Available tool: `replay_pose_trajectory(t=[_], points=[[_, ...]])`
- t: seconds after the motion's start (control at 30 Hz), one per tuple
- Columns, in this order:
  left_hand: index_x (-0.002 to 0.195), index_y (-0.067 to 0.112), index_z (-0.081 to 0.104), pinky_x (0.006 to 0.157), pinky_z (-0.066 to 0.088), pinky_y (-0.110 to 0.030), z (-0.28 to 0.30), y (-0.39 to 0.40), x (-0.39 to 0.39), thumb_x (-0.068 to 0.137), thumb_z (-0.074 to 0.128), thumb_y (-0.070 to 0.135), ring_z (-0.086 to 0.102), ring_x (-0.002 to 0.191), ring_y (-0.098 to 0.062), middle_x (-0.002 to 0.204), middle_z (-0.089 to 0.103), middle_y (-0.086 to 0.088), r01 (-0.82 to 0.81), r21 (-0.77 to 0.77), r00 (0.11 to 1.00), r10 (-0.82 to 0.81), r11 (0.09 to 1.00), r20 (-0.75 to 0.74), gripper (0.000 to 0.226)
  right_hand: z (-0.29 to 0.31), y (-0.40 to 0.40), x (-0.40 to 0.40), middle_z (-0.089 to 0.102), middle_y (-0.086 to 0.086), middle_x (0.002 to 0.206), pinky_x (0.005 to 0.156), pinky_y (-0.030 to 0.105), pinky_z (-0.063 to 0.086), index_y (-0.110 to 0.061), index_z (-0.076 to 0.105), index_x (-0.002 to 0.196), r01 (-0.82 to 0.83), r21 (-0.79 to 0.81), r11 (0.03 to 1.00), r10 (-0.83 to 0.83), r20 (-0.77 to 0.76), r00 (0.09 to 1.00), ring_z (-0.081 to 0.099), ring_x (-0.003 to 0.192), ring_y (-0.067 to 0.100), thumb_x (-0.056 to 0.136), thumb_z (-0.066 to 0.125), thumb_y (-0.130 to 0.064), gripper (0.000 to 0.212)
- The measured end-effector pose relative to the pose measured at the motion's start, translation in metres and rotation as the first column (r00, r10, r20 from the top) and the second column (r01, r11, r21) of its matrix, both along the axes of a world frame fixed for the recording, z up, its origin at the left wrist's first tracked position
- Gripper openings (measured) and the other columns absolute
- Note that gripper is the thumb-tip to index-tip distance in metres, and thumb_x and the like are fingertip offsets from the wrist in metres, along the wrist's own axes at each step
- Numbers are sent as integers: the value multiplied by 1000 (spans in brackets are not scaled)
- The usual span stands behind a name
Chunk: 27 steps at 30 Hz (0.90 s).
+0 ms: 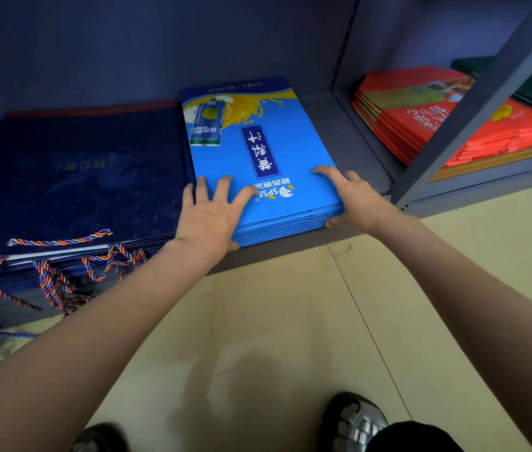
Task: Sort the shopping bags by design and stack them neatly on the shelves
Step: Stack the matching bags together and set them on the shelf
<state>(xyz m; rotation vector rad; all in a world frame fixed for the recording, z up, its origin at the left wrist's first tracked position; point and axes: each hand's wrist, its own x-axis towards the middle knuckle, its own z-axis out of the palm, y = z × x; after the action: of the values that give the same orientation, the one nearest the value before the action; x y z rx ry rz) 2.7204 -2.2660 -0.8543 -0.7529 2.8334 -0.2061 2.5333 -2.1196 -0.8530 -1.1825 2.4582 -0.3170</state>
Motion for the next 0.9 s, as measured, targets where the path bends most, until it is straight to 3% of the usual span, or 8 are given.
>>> replay_pose_trajectory(t=[0.1,0.17,0.27,0.37,0.57,0.63,0.77,0.9], points=[[143,35,3,110,24,-42,0,-7,3,75,68,54,17,138,-33,151,10,-3,11,4,1000,-11,1000,-1,96,2,2,-3,33,1,109,91,40,42,-38,24,141,13,-24,1000,-13,-12,1000,45,110,31,71,78,-9,92],[144,35,3,110,23,-42,0,-7,4,74,66,58,19,137,-32,151,10,-2,28,-23,1000,-28,999,-2,97,2,2,-4,33,1,108,92,41,42,-37,22,141,17,-24,1000,-17,-14,1000,46,111,32,71,78,-11,94],[145,36,-4,114,12,-47,2,-10,8,73,63,64,17,138,-32,152,7,-3,43,-79,999,-41,996,20,102,1,-1,-4,28,9,131,92,43,44,-39,8,145,-29,63,998,32,-41,999,48,111,35,72,77,-10,105],[144,34,-22,116,7,-48,-1,-19,21,73,62,65,12,141,-30,155,-6,-3,49,-99,997,-42,994,71,114,2,-4,-3,4,15,152,91,41,45,-39,-9,146,-83,189,978,111,-143,984,51,110,37,76,74,-8,114],[144,28,-25,116,0,-44,-1,-22,31,73,66,60,11,143,-24,156,-12,-4,79,-32,997,-79,996,-8,119,5,-6,-8,21,13,140,91,42,46,-42,-8,146,-89,178,980,108,-103,989,49,111,35,75,74,-5,115],[148,27,-14,116,2,-42,2,-18,43,71,70,55,15,141,-25,157,-3,-6,36,47,993,-31,998,-116,117,7,-7,-8,25,13,135,90,40,44,-42,-9,146,-82,171,982,92,-50,994,48,110,33,75,75,-7,115],[150,17,12,107,25,-34,7,-1,61,73,76,39,31,128,-25,143,34,-6,-103,300,923,203,948,-326,102,8,-7,-3,26,13,135,92,39,41,-41,-7,146,-27,129,991,20,50,999,44,116,33,75,76,-13,112],[143,11,22,91,37,-35,20,9,39,77,74,39,42,119,-29,127,51,-10,-236,449,925,341,862,-169,88,8,-8,1,24,13,139,96,41,39,-42,-5,146,11,115,993,-22,96,995,42,120,35,76,76,-13,111]])
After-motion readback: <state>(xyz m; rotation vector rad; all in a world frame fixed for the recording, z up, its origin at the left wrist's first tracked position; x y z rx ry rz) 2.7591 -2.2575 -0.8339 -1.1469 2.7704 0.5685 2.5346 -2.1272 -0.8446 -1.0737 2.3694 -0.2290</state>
